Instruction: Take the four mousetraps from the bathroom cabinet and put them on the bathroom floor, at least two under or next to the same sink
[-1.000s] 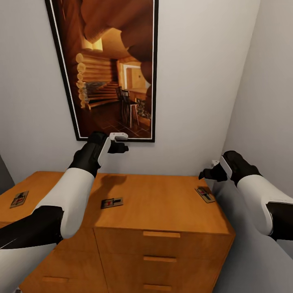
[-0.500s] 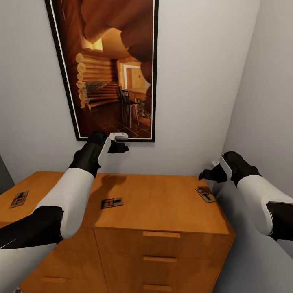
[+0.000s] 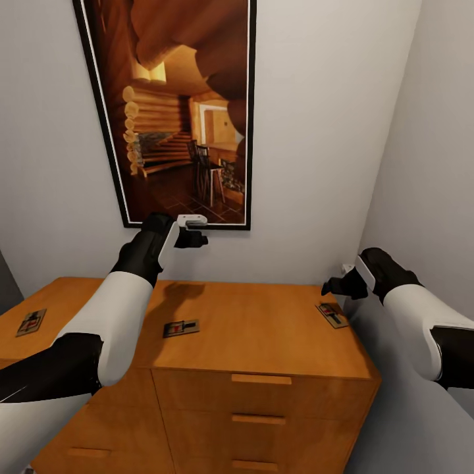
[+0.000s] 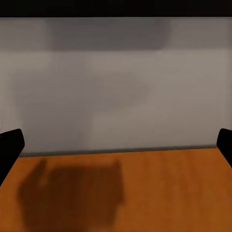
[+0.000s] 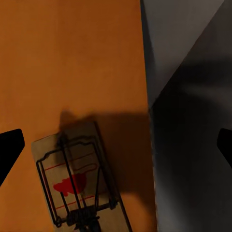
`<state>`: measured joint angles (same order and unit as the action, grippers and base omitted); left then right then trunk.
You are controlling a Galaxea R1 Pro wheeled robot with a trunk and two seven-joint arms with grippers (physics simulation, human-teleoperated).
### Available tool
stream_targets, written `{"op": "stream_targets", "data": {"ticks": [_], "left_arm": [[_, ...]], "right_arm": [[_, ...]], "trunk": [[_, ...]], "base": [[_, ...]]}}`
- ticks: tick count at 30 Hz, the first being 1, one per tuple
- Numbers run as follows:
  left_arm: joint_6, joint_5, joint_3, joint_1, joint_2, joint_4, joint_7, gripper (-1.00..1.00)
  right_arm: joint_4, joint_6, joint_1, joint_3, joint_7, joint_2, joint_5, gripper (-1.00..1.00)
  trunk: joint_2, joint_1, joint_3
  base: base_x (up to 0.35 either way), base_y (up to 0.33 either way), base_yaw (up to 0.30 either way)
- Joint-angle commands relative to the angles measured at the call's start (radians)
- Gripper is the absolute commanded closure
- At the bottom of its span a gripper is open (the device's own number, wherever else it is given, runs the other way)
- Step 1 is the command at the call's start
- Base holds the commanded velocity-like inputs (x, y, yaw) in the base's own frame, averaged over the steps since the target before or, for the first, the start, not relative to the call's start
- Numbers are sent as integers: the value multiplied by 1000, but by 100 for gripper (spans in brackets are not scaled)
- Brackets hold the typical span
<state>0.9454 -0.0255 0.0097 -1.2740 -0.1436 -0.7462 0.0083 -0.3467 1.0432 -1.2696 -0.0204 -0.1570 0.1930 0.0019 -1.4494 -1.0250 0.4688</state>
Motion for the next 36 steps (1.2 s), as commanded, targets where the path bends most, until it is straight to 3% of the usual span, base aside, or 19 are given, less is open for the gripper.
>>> {"op": "stream_targets", "data": {"ticks": [1, 36], "left_arm": [[4, -2, 1, -1, -1, -1, 1, -100], [4, -2, 1, -1, -1, -1, 1, -100]], "right_arm": [[0, 4, -1, -2, -2, 0, 1, -100], [5, 4, -1, -1, -3, -1, 7, -100]], "trunk": [[-1, 0, 1], [-1, 0, 1]], "base": [[0, 0, 0], [-75, 0, 0]]}}
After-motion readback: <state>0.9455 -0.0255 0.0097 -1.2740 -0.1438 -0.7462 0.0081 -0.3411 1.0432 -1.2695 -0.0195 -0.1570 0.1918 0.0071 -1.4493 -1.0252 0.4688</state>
